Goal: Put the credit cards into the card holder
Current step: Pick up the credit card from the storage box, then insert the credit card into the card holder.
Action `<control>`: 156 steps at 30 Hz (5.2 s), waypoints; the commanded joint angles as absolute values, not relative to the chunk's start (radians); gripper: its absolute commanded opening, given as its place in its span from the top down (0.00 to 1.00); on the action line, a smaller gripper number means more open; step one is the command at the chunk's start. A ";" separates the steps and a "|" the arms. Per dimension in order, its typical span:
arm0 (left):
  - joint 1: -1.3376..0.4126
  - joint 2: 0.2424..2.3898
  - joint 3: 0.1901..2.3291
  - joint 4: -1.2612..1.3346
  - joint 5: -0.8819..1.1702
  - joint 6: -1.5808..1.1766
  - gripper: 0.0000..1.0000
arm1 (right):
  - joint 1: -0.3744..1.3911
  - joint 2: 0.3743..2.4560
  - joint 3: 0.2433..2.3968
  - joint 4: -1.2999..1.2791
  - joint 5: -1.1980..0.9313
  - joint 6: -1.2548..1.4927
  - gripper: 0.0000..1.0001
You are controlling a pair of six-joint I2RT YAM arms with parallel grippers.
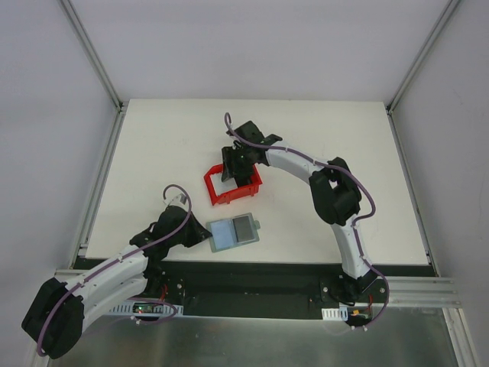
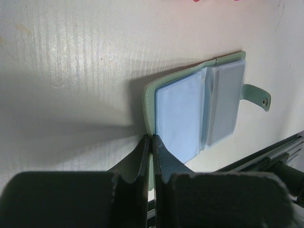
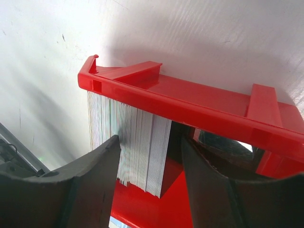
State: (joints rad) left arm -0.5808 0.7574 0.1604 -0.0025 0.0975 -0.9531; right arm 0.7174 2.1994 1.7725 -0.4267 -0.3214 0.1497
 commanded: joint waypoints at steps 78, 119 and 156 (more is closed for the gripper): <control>-0.560 0.836 0.152 0.049 0.133 -0.928 1.00 | 0.861 1.637 0.833 0.225 -0.382 0.500 1.00; -0.558 0.859 0.149 0.044 0.130 -0.927 1.00 | 0.841 1.769 0.770 0.333 -0.426 0.534 1.00; -0.558 0.844 0.133 0.054 0.126 -0.945 1.00 | 0.893 1.804 0.775 0.382 -0.440 0.637 0.92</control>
State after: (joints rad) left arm -0.5674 0.8429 0.1505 0.0795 0.1295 -0.9512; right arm 0.8627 1.7809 0.7555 0.4110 -0.4377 0.6403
